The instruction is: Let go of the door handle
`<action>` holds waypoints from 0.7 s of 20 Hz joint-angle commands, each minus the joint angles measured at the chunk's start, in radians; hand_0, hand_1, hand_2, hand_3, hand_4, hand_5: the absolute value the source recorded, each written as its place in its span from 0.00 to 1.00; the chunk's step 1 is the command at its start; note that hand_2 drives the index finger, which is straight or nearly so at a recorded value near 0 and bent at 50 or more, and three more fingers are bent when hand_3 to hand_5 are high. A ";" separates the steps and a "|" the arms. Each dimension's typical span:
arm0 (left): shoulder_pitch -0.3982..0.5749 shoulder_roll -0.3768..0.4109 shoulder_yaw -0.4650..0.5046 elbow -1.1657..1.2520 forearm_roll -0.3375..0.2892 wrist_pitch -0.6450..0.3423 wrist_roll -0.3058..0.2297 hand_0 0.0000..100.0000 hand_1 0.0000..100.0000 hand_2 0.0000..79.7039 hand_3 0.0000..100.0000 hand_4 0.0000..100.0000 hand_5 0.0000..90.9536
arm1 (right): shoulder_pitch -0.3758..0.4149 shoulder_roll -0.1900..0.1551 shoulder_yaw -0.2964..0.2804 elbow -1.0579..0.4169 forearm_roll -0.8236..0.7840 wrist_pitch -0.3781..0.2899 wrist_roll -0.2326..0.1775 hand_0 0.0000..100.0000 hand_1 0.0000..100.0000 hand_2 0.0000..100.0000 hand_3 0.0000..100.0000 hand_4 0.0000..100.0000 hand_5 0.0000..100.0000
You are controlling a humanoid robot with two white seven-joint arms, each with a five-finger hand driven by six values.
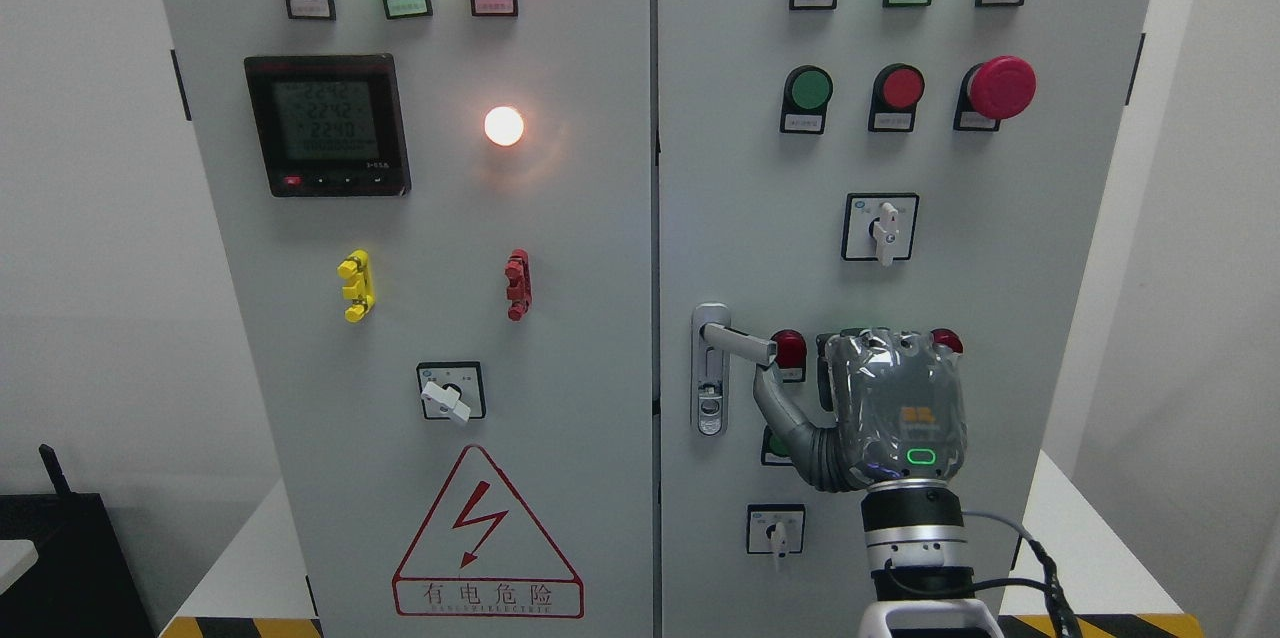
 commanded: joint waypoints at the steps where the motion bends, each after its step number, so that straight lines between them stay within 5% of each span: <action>1: 0.000 0.000 0.011 0.017 0.000 0.001 0.001 0.12 0.39 0.00 0.00 0.00 0.00 | 0.002 -0.002 -0.003 0.003 -0.002 -0.002 -0.001 0.44 0.14 0.95 1.00 1.00 0.96; 14: -0.001 0.000 0.011 0.017 0.000 0.001 0.001 0.12 0.39 0.00 0.00 0.00 0.00 | 0.039 -0.010 0.002 -0.029 -0.006 -0.005 -0.006 0.44 0.13 0.94 1.00 1.00 0.96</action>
